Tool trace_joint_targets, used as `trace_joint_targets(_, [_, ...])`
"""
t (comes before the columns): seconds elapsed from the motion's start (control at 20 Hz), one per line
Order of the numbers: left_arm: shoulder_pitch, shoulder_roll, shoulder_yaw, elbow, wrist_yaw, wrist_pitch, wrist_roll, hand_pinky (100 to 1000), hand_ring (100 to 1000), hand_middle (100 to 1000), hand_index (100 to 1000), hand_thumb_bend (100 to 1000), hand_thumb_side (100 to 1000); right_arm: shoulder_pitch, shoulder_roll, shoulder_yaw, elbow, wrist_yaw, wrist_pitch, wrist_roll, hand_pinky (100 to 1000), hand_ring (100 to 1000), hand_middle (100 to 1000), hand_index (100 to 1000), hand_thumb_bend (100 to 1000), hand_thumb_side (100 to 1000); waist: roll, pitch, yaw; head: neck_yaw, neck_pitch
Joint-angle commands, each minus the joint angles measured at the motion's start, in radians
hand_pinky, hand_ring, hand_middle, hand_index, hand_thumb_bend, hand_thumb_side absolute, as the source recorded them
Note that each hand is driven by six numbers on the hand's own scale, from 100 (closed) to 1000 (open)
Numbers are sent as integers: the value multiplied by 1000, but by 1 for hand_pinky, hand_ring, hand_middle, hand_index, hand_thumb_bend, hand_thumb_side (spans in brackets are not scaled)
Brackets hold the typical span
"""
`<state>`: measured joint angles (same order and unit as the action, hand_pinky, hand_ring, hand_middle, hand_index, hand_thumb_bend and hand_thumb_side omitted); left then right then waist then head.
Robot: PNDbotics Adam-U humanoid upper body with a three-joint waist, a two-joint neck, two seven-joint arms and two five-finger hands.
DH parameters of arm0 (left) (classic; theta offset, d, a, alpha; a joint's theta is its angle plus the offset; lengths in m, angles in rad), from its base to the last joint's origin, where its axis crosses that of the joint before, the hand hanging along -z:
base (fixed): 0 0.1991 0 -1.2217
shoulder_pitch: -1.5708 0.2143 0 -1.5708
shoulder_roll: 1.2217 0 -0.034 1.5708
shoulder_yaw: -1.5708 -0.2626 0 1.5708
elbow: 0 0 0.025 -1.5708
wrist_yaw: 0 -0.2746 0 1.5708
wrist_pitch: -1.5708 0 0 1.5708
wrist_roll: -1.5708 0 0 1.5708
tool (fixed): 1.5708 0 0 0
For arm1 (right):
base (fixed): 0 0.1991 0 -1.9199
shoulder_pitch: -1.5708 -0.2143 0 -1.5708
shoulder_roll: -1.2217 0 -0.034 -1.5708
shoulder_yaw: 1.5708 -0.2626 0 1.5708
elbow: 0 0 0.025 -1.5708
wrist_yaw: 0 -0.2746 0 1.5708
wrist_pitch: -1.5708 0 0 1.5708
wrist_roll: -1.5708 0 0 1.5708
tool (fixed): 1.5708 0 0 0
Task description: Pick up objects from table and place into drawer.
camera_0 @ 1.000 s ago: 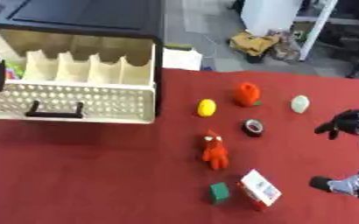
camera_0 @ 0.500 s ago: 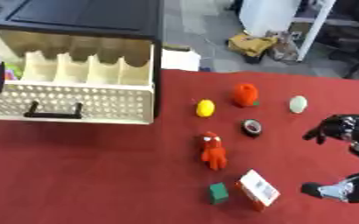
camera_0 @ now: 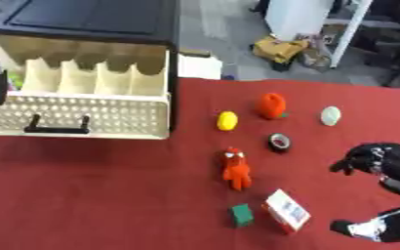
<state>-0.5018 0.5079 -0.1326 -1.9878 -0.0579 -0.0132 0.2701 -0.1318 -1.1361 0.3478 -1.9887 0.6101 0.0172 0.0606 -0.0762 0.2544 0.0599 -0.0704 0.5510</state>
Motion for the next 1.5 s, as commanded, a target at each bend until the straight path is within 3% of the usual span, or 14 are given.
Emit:
trace_joint_targets(0.05, [-7, 7, 4, -12, 0, 1, -3, 136, 100, 100, 819, 112, 1000, -2, -15, 2, -11, 16, -8, -5, 767, 785, 586, 800, 585, 759, 5, -13, -4, 8, -12])
trace_joint_targets(0.55, [1, -3, 7, -12, -1, 4, -4, 138, 100, 100, 817, 112, 1000, -20, 28, 39, -11, 10, 12, -2, 759, 783, 570, 802, 615, 747, 11, -7, -22, 28, 4])
trace_joint_targets(0.85, [7, -9, 8, -12, -3, 7, -5, 137, 100, 100, 815, 113, 1000, -44, 55, 48, -11, -6, 37, 7, 754, 782, 554, 802, 633, 755, 13, -3, -30, 34, -4])
trace_joint_targets(1.1, [16, -12, 11, -12, -5, 10, -5, 136, 100, 100, 813, 115, 1000, -99, 78, 58, -11, -40, 67, 10, 755, 787, 547, 808, 647, 758, 12, -4, -40, 35, -9])
trace_joint_targets(1.5, [31, -17, 19, -12, -6, 18, -1, 135, 100, 100, 812, 117, 1000, -206, 148, 88, -11, -99, 131, 81, 740, 790, 536, 812, 665, 732, 7, -9, -67, 44, -5])
